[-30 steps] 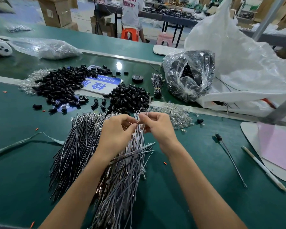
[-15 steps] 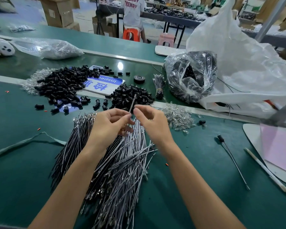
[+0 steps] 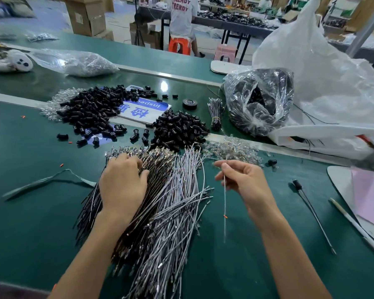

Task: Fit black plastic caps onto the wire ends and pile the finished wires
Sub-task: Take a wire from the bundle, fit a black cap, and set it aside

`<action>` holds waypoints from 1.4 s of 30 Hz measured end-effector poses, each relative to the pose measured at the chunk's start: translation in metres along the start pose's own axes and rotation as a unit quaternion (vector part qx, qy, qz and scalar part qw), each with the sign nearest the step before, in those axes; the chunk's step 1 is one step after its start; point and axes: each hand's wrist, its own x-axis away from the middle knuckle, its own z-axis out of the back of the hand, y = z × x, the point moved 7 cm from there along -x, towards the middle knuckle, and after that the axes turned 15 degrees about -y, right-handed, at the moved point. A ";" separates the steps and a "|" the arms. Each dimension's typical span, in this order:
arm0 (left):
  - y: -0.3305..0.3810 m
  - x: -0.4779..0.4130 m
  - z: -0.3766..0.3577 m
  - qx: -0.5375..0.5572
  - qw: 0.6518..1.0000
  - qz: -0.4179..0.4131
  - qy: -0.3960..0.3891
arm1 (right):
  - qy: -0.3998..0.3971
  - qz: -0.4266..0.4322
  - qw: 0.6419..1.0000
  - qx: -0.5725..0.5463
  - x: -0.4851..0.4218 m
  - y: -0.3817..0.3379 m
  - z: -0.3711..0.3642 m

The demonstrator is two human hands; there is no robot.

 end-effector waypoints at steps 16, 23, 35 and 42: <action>0.002 -0.009 0.017 0.230 0.973 0.006 -0.003 | -0.034 0.012 0.999 -0.003 0.008 0.002 -0.006; 0.013 -0.013 0.040 0.319 0.945 -0.043 0.049 | -0.066 0.019 0.998 0.014 0.005 -0.002 -0.017; 0.056 -0.022 0.070 0.592 0.795 -0.134 0.023 | -0.121 0.094 0.988 0.000 0.003 -0.038 -0.058; 0.070 -0.023 0.039 0.654 0.752 -0.083 0.017 | -0.188 0.076 0.976 -0.080 0.004 -0.040 -0.085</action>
